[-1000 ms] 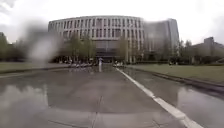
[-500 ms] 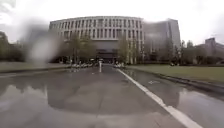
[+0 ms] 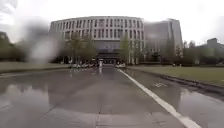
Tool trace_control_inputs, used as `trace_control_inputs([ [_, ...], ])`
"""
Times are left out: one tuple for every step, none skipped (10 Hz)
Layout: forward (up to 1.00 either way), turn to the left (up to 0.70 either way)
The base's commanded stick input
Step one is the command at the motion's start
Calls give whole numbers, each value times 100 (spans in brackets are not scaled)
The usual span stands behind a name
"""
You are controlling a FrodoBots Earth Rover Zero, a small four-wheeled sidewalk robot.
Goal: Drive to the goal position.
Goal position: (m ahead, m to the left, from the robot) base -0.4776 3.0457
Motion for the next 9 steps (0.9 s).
trace_control_inputs([
  [70,0],
  [70,0],
  [70,0],
  [70,0],
  [70,0],
  [70,0],
  [70,0],
  [70,0],
  [70,0],
])
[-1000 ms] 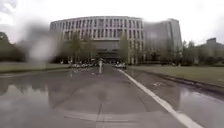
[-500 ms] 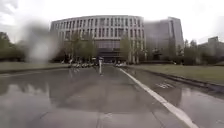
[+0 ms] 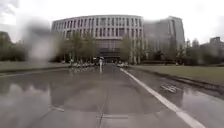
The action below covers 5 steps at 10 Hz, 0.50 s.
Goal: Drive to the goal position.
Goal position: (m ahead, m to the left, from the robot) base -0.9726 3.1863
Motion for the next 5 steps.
trace_control_inputs([
  [70,0],
  [70,0],
  [70,0],
  [70,0],
  [70,0],
])
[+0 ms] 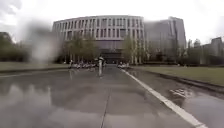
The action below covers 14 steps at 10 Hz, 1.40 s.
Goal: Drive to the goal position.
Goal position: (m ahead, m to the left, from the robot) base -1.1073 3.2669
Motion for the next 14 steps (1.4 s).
trace_control_inputs([
  [70,0],
  [70,0],
  [70,0],
  [70,0],
  [70,-2],
  [70,-20],
  [70,-35],
  [70,-34],
  [70,-29],
  [70,-2],
  [70,0],
  [70,0],
  [70,0],
  [70,0],
])
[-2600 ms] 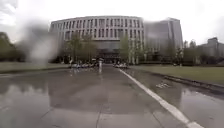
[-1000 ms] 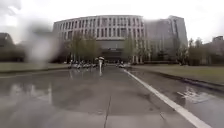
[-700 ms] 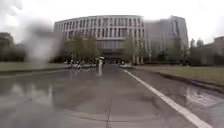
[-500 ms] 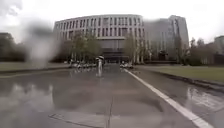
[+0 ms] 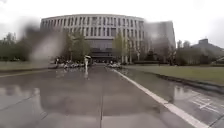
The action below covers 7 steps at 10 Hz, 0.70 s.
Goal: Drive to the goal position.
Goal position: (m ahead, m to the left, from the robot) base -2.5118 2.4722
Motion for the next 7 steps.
trace_control_inputs([
  [70,0],
  [70,0],
  [70,0],
  [70,0],
  [70,0],
  [70,0],
  [70,0],
])
